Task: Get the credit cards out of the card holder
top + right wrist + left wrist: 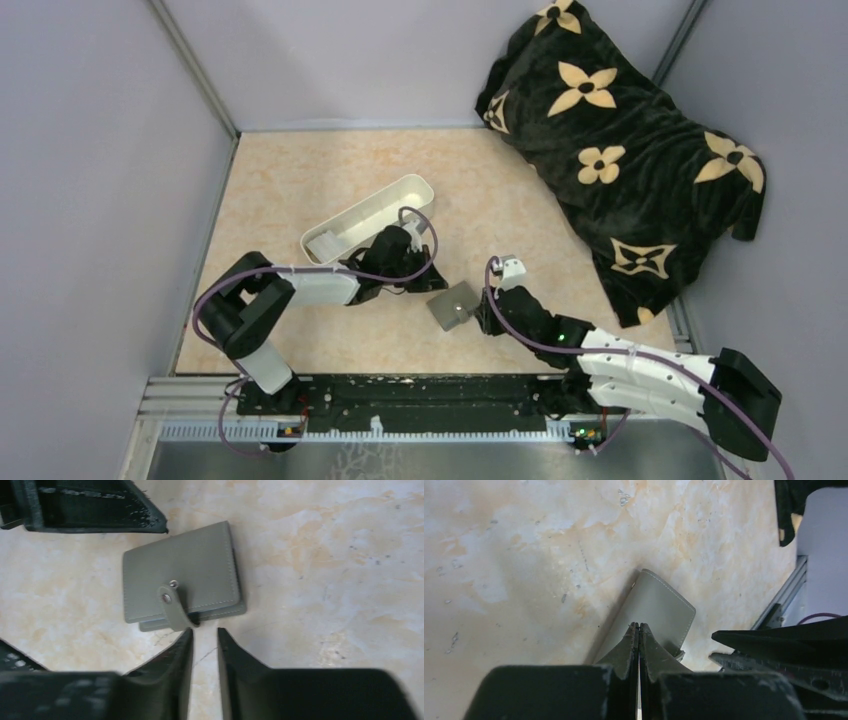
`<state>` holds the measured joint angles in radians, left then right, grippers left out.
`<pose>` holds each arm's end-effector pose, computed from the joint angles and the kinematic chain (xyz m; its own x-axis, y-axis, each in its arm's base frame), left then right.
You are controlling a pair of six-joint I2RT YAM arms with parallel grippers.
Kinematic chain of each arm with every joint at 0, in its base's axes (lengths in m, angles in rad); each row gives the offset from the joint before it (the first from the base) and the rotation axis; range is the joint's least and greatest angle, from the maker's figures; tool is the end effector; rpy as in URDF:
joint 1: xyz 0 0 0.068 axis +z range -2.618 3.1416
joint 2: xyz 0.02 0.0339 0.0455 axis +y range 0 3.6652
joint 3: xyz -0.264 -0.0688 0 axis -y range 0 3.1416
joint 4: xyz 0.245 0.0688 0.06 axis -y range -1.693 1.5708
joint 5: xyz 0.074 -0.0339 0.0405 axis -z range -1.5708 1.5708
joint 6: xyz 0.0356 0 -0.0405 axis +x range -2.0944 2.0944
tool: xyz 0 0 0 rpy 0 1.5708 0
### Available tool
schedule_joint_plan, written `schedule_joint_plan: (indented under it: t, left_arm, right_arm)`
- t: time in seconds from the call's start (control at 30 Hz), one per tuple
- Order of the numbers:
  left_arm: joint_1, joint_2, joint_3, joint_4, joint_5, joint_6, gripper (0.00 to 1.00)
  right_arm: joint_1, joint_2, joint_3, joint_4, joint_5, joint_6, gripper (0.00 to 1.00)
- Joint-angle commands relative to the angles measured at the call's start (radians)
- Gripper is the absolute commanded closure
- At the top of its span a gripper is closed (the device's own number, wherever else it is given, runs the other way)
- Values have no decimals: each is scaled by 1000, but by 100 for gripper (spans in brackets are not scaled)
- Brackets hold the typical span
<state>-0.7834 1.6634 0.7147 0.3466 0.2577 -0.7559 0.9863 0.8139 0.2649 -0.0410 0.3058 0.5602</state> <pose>0.2241 -0.2360 0.1508 -0.8622 -0.0774 -0.5007 0.3296 0.6648 -0.6704 0.1020 0.1348 0.1687 -0.6093 -0.0026 -0.7929 -0.3937 0.8690 0.2996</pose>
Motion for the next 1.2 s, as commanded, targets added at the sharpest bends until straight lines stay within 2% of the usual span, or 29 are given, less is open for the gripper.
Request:
schedule_joint_plan:
  t: [0.0,0.07,0.13,0.27,0.67,0.9,1.17]
  left_arm:
    - [-53,14,79,-75,-52,105,100]
    - [-77,17,99,-112,-72,127,100]
    - [-92,20,106,-123,-80,136,100]
    - [-108,30,95,-125,-76,128,100]
    - [-185,19,89,-137,-97,97,100]
    - [-251,21,97,-147,-91,72,100]
    - [-320,34,78,-126,-87,42,100]
  right_arm:
    - [8,42,83,-66,118,48,83]
    - [8,79,85,-72,137,68,94]
    - [7,109,86,-68,157,89,100]
    - [0,166,97,-55,176,94,100]
    - [-60,299,142,54,92,48,100]
    - [-89,295,143,86,55,43,100]
    - [-127,232,139,47,41,39,100]
